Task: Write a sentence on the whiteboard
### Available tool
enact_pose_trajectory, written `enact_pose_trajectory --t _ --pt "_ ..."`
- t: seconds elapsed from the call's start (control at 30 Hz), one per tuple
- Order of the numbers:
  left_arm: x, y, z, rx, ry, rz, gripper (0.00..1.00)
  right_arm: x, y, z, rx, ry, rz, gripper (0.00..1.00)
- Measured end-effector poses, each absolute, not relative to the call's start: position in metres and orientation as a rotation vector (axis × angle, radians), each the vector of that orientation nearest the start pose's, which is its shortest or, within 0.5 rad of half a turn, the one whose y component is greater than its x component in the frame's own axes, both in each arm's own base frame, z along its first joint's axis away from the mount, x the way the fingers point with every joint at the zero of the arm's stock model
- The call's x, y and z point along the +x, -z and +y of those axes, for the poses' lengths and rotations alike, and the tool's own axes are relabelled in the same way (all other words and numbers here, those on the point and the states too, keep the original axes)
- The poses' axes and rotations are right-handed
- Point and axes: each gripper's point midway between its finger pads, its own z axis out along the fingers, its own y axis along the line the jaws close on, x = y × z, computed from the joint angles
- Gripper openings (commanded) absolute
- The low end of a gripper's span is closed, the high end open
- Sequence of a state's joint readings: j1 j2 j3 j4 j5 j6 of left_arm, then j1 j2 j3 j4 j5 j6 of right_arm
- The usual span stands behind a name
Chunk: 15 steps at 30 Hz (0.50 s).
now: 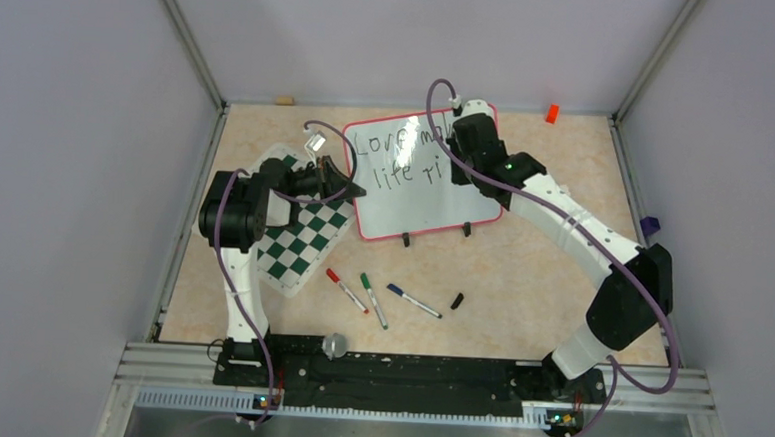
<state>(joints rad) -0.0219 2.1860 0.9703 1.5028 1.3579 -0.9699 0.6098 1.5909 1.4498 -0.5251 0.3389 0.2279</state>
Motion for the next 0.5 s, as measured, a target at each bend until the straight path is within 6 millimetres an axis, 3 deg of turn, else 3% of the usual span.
enact_pose_trajectory --t 0.5 --pt "0.3905 -0.1195 -0.1874 0.605 1.610 1.653 0.00 0.3934 -0.2141 0.2145 -0.245 -0.077 2.204 0.00"
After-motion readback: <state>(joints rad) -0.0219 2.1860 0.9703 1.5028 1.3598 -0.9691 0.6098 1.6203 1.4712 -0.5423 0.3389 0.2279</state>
